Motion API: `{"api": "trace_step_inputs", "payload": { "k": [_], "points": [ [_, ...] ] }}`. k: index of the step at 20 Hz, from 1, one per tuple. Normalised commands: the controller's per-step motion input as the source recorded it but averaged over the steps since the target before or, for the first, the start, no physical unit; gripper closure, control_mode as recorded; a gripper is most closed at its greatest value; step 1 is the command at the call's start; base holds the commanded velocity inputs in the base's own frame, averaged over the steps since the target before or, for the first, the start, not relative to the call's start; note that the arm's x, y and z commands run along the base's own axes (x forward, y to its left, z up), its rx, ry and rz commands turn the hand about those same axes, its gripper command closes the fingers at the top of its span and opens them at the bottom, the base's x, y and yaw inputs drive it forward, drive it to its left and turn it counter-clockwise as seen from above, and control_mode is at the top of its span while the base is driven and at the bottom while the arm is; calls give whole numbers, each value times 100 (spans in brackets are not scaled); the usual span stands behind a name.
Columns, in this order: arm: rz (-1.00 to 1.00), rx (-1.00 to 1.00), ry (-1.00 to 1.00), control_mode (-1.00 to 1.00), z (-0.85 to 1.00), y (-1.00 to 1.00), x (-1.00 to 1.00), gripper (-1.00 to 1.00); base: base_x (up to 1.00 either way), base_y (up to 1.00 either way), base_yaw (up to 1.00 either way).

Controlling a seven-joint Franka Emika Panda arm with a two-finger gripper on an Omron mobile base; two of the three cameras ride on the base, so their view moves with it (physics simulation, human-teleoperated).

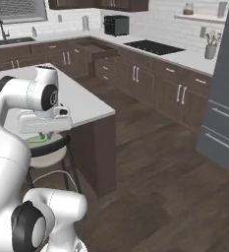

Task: Take a straw from the drawer in front and place it inside the glass cup on the dining counter.

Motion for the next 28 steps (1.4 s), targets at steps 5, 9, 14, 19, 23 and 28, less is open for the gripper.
{"api": "trace_step_inputs", "payload": {
  "k": [5,9,14,19,23,28],
  "points": [
    [0,0,0,100,0,0,0,100,75,-46,60],
    [0,0,0,100,0,0,0,100,59,-46,63],
    [0,0,0,100,0,0,0,100,55,-55,62],
    [0,0,0,100,0,0,0,100,77,-39,53],
    [0,0,0,100,0,0,0,100,92,-37,44],
    [0,0,0,100,0,0,0,100,100,-28,10]
  ]
}}
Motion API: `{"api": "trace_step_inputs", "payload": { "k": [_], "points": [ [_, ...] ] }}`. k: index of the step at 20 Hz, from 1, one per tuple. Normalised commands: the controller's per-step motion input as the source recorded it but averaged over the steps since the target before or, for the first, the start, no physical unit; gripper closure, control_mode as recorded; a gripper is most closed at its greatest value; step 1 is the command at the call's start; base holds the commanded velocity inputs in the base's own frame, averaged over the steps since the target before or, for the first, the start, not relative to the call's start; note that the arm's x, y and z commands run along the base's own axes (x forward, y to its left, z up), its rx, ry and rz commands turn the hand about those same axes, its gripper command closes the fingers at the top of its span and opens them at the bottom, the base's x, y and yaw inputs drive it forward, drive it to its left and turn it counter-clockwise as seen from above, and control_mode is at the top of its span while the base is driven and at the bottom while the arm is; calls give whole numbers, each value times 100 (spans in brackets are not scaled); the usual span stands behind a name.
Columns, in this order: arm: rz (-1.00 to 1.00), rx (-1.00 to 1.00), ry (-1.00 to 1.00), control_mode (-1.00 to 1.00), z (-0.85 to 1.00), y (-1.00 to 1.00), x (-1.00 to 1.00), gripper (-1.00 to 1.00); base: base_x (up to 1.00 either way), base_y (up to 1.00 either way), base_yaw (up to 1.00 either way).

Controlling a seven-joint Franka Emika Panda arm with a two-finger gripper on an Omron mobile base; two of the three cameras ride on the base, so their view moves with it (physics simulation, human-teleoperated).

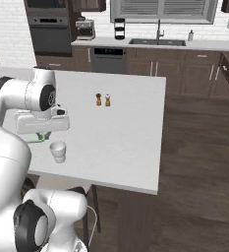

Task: Take a straw from the drawer in front and place it inside the glass cup on the dining counter.

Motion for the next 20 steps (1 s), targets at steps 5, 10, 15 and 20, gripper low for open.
{"api": "trace_step_inputs", "payload": {
  "k": [5,10,15,20],
  "points": [
    [1,0,16,-100,0,-3,60,100,40,-6,1],
    [12,-13,5,-100,14,0,53,100,0,0,0],
    [30,-44,-9,-100,37,0,12,100,0,0,0],
    [41,-53,-5,-100,22,0,0,100,0,0,0]
  ]
}}
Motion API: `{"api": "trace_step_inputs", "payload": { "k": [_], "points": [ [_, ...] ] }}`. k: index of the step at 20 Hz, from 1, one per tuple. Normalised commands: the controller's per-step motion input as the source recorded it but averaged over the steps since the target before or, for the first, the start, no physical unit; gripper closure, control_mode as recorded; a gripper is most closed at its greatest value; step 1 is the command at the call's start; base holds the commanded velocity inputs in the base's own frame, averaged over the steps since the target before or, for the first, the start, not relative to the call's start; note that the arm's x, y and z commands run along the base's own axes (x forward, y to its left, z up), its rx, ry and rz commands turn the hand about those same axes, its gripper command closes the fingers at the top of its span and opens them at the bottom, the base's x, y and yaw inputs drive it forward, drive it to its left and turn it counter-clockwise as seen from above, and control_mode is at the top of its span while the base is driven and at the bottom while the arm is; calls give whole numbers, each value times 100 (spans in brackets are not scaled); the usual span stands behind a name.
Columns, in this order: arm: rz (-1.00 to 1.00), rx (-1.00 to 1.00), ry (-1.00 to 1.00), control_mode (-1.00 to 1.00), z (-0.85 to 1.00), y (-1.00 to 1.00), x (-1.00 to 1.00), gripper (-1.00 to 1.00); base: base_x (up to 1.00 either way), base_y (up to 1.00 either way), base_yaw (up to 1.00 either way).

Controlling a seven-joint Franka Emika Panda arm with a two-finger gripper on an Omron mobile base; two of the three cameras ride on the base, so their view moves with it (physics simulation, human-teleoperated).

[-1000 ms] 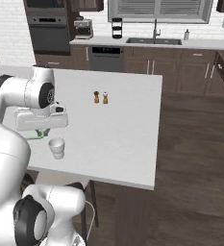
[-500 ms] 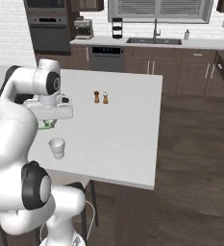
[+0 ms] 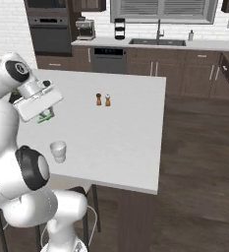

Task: Take a straw from the drawer in front and place it inside the glass cup on the dining counter.

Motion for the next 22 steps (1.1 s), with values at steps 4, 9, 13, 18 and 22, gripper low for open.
{"api": "trace_step_inputs", "payload": {
  "k": [4,9,13,18,22],
  "points": [
    [46,-53,0,-100,6,0,4,100,0,0,0],
    [44,-53,0,-100,2,2,-23,100,0,0,0],
    [40,-47,0,-100,-6,15,-31,100,0,0,0],
    [25,-40,0,-100,-33,1,3,100,0,0,0],
    [20,-33,-2,-100,-33,20,1,100,0,0,0]
  ]
}}
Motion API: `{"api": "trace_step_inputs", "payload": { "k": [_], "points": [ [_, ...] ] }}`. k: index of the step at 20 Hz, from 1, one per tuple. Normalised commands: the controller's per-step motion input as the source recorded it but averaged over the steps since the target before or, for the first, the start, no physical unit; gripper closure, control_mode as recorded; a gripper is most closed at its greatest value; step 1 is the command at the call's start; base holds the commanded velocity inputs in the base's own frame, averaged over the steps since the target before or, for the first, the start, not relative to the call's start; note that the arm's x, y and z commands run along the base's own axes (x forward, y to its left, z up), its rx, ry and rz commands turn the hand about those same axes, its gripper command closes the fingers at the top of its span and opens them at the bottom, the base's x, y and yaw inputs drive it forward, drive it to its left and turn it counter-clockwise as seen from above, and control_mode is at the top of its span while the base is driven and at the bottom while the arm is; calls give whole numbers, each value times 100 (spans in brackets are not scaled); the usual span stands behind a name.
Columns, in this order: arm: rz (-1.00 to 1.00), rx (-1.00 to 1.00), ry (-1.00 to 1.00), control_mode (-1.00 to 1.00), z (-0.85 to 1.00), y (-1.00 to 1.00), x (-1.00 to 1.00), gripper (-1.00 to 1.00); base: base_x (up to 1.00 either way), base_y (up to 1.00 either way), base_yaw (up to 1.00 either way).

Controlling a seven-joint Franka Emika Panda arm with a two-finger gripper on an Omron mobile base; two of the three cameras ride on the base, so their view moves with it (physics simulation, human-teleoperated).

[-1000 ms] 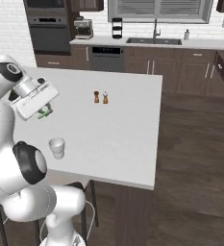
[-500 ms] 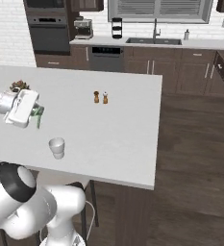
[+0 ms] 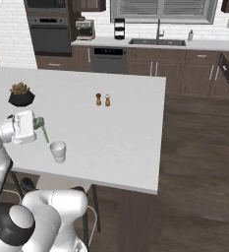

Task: Take a straw from the drawer in front and place it inside the glass cup on the dining counter.

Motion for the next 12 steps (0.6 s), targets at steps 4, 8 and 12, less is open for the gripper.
{"api": "trace_step_inputs", "payload": {
  "k": [4,8,12],
  "points": [
    [21,-17,-12,-100,-18,47,-1,100,0,0,0],
    [19,-8,-13,-100,-1,32,30,100,0,0,0],
    [12,-5,-3,-100,-15,13,47,100,0,0,0]
  ]
}}
